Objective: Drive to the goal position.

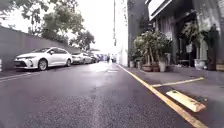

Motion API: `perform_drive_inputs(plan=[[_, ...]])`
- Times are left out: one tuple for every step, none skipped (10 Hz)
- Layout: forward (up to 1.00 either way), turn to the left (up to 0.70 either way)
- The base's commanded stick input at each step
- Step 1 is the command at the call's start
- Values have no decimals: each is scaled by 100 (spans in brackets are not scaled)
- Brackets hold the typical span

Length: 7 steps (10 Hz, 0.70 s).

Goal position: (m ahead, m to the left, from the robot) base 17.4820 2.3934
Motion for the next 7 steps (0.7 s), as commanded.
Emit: perform_drive_inputs(plan=[[3, 1], [3, 1], [3, 1], [3, 1], [3, 1], [3, 1], [3, 1]])
